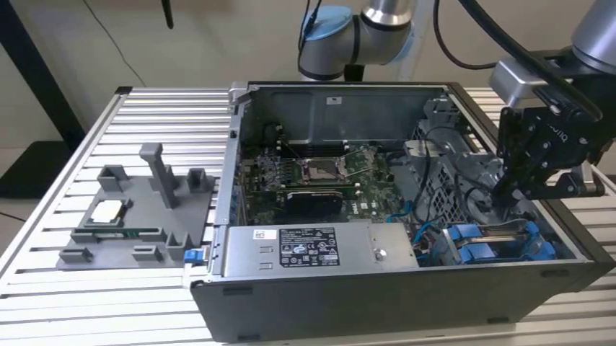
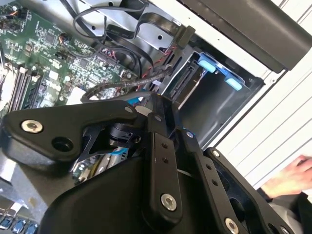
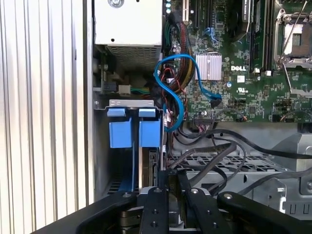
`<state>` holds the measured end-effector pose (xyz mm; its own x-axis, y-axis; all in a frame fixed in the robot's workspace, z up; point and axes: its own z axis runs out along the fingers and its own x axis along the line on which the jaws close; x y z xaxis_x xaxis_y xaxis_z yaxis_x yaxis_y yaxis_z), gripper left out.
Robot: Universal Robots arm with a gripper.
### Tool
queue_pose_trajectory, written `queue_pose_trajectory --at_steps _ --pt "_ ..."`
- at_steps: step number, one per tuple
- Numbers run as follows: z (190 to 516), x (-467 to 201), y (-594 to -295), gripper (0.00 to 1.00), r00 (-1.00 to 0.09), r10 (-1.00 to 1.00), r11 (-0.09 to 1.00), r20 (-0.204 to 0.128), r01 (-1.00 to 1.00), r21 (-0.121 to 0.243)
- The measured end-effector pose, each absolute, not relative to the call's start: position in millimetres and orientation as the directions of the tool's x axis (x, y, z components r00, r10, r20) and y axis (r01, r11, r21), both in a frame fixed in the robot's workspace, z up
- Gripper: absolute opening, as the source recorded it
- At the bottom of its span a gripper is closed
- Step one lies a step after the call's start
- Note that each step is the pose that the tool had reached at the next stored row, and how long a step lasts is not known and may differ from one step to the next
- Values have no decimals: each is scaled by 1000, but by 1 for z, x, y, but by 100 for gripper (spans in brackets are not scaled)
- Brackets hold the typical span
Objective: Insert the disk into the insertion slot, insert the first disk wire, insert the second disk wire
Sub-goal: 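Insert the first disk wire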
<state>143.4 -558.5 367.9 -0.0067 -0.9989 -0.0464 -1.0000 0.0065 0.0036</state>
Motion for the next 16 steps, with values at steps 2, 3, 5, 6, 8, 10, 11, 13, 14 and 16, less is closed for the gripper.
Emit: queue_pose_trajectory --at_steps 2,3,5,6,8,10,11,13,14,16 --pt "367 145 -559 19 -7 -999 7 -45 -1000 4" --pt "367 145 -560 19 -7 -999 7 -45 -1000 4" --pt "366 145 -560 19 -7 -999 7 -45 -1000 4" --pt "366 145 -560 19 -7 -999 7 -44 -1000 4" --pt "366 146 -560 19 -7 -999 7 -45 -1000 4" --pt "366 146 -560 19 -7 -999 7 -45 -1000 4" --pt "365 146 -560 19 -7 -999 7 -45 -1000 4" --pt "365 146 -560 19 -7 -999 7 -45 -1000 4" --pt "365 146 -560 19 -7 -999 7 -45 -1000 4" --pt "364 146 -560 19 -7 -999 7 -45 -1000 4"
